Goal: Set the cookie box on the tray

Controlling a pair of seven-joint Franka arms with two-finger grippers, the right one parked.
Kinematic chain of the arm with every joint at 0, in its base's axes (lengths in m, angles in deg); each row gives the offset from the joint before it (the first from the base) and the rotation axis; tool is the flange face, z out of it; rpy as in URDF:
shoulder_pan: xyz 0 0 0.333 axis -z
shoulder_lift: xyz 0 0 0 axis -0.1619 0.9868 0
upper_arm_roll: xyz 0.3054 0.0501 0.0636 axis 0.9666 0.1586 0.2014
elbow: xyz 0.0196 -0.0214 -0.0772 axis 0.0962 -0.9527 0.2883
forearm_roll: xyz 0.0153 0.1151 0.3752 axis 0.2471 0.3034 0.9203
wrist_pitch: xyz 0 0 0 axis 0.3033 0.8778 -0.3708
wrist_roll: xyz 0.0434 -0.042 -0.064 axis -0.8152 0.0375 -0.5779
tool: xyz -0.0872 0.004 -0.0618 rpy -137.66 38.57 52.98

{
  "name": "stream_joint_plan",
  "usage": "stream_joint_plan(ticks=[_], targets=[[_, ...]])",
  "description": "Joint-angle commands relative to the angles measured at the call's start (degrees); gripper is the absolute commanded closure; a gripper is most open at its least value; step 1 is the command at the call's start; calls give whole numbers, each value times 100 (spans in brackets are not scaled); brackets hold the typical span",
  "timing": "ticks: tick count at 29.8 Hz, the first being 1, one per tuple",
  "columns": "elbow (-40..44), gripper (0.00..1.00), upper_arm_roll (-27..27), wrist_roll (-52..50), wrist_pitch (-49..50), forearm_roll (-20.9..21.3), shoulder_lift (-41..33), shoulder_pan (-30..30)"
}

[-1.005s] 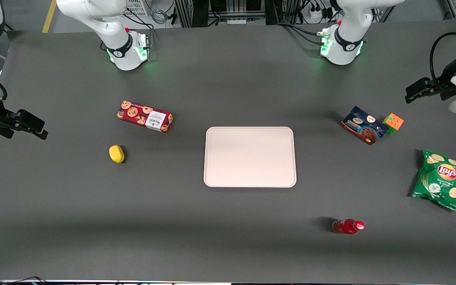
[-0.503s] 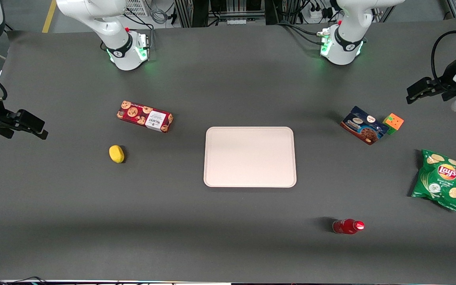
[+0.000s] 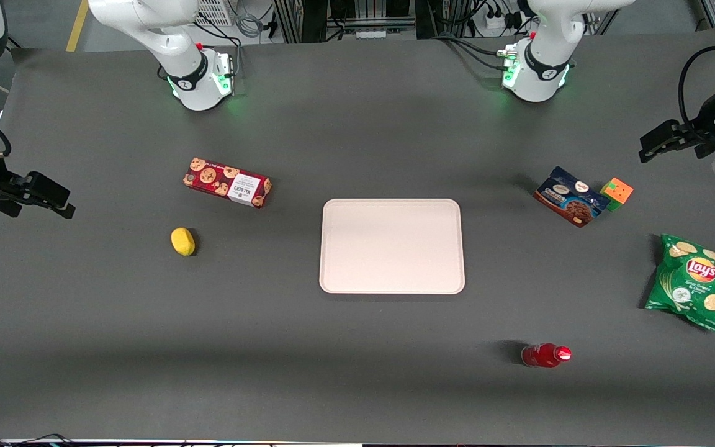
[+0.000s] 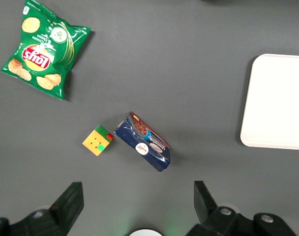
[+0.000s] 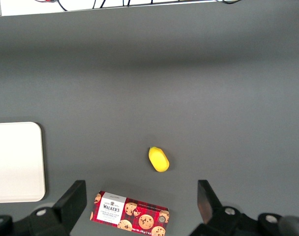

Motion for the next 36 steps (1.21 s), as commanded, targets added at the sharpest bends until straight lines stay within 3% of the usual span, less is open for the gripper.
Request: stream_joint_plan(ticks=[1,36], targets=[[123,0,40,79,40,-150,-64,-22],[71,0,40,79,154,-150,-38,-22]])
